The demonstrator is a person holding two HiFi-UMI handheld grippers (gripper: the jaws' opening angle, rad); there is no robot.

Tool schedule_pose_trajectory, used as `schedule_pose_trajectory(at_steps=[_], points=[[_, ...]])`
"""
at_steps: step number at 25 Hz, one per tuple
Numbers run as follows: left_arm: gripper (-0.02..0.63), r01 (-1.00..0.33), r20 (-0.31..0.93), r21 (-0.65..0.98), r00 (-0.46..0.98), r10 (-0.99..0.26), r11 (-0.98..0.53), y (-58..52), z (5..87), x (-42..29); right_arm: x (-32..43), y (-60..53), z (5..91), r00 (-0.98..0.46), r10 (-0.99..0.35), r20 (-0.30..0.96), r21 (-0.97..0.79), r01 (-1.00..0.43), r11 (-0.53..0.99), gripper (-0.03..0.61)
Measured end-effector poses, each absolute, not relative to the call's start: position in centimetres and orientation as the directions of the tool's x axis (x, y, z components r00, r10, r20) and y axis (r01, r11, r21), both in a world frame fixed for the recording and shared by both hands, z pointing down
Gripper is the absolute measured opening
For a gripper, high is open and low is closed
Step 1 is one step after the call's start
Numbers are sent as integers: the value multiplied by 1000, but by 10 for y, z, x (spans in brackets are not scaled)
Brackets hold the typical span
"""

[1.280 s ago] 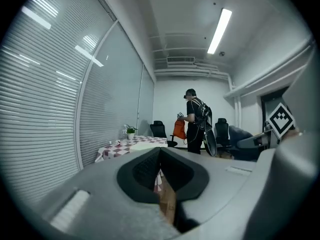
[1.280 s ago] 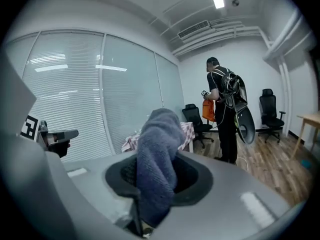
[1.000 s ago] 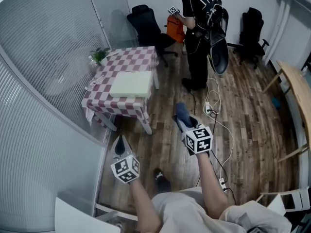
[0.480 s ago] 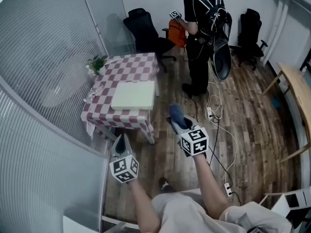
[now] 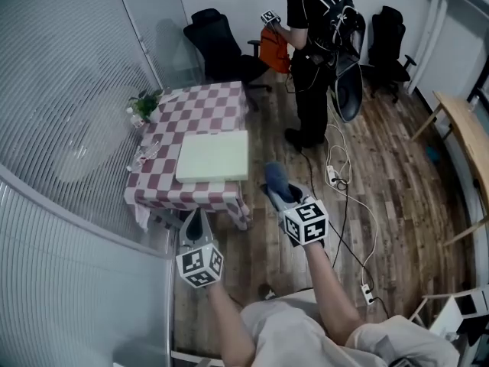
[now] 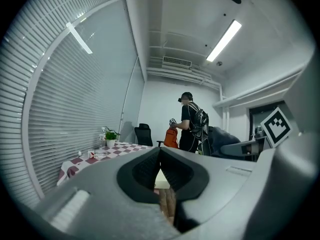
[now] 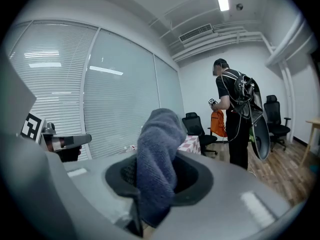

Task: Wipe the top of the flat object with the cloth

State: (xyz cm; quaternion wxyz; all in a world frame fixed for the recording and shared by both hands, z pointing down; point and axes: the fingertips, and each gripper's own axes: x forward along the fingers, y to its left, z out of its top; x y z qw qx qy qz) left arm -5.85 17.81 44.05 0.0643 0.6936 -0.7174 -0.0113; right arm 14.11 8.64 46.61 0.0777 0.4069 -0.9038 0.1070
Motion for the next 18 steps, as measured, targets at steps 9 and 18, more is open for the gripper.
schedule_pose_trajectory(at_steps=[9,18], points=[[8,-990,106,132,-25,-994,39,165,458,-85,104,76,477,-660,-704,262,-125,-747,653,114],[8,-990,126,125,-52,-991,68,152,469,-111,75,56,483,-675,-693,253,-143,-735,663,114]])
